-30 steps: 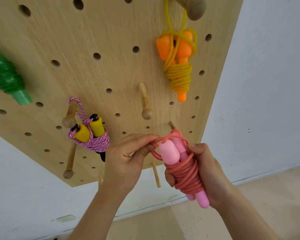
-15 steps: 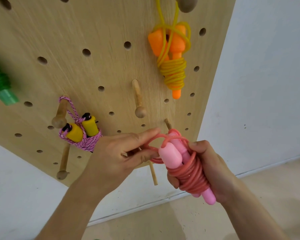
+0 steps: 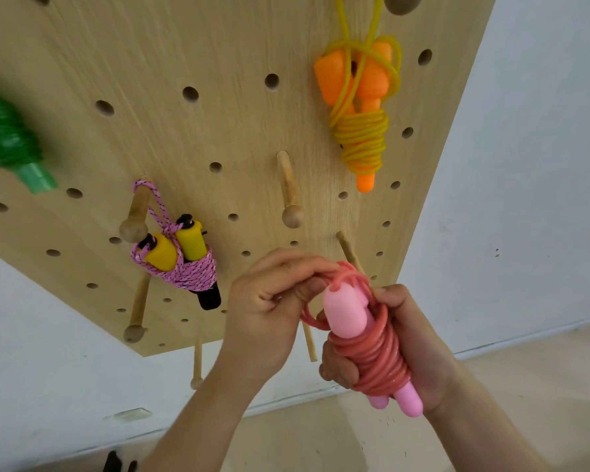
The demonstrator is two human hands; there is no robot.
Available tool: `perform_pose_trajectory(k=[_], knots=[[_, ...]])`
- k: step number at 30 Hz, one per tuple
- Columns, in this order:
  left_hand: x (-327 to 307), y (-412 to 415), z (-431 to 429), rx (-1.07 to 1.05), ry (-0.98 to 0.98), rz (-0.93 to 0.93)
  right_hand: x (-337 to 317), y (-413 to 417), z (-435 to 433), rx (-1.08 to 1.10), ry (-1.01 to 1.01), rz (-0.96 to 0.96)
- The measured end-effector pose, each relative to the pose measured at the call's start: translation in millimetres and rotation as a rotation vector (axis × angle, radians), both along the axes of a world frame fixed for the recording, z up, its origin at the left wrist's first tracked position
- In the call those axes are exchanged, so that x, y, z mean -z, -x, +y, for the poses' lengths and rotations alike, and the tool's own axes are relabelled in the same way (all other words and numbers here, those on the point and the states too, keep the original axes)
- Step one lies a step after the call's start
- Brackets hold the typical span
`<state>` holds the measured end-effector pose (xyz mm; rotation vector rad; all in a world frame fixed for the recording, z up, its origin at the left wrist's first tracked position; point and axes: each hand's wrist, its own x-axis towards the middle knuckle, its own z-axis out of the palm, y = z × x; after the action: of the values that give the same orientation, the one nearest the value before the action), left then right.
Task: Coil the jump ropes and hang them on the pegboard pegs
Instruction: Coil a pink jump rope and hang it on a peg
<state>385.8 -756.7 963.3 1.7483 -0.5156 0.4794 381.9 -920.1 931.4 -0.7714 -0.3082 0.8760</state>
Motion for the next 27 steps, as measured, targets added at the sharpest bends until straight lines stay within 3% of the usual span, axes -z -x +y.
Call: perform_pose_trajectory(k=[3,6,12,15,17,24,27], knots=[[-2.7,-3.2,5.0,0.103,0.019,0.055,-0.4,-0.3,1.2,-0.031,-0.027,-0.002],[-6.0,-4.5,7.6,0.216,0.151,0.253,-9.6,-0.2,3.6,-0.023,0.01,-0.012],[-5.9,-0.8,6.6,0.189,0.258,0.345,-18.4,0.8,-1.8,0.266,0.304,-0.097],[-0.4,1.5,0.4,0.091,0.412,0.382,-24.3,2.4,-0.2,0.311,0.277,-0.102],[3.8,2.0,0.1,0.071,0.407,0.348,-28.2,4.2,-0.2,0.302,0.268,-0.118],[0.9,1.3,-8.9,0.314,0.688,0.53,-28.1,9.4,4.6,0.32,0.275,-0.124],[-2.0,-1.8,-5.7,0.391,0.634,0.541,-28.1,14.5,4.7,0.279,0.219,-0.11]])
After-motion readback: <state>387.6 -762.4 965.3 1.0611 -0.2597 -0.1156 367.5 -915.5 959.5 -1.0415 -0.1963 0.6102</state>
